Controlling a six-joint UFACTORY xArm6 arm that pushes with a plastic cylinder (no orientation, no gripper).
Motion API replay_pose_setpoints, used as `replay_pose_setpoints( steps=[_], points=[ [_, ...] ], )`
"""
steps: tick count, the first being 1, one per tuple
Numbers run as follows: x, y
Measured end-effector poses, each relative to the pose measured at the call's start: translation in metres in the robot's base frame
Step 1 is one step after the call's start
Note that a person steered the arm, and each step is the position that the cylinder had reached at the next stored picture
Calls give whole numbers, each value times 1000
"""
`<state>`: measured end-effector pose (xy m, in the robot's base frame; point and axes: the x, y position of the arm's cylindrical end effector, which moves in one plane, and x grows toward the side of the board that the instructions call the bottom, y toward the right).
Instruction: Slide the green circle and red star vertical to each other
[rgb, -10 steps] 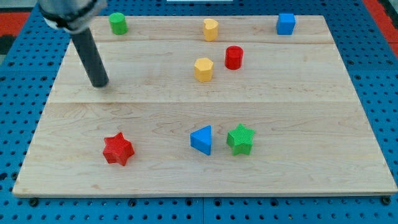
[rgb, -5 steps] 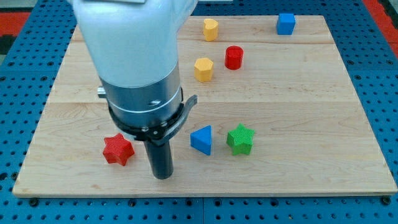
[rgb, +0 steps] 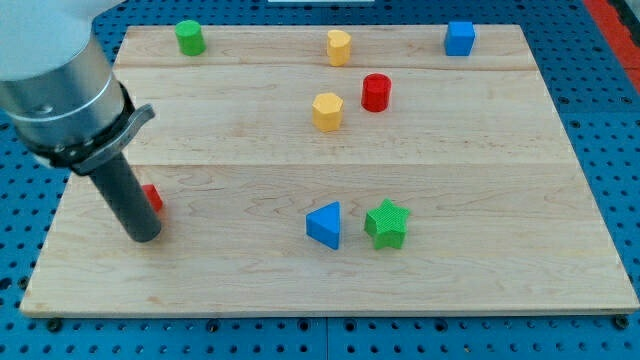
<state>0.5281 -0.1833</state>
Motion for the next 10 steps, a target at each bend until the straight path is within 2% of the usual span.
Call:
replay_pose_setpoints(
  steps=[2, 3, 4, 5, 6, 10],
  points=[
    [-43, 2],
    [-14, 6],
    [-21, -27],
    [-63, -23],
    [-82, -23],
    [-91, -23]
  ],
)
